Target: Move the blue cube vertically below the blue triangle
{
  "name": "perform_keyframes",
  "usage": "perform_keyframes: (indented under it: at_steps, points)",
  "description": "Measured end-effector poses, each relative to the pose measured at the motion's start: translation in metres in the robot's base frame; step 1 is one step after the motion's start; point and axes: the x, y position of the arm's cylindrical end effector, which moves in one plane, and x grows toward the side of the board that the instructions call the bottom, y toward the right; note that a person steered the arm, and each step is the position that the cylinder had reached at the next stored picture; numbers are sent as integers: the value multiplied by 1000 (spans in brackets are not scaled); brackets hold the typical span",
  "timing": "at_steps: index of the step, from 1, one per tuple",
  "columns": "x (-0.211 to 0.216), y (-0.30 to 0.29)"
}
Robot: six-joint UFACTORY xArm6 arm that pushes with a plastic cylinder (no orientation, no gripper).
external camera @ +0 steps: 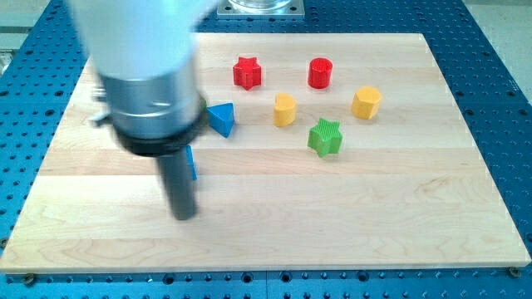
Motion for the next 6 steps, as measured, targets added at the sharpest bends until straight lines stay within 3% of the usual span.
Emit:
perform_keyframes:
  at_steps: [1, 3, 4, 5, 6]
  points:
    - [-26, -34]
    - [-68, 13]
    - [-69, 43]
    - [-57, 30]
    - [-29, 39]
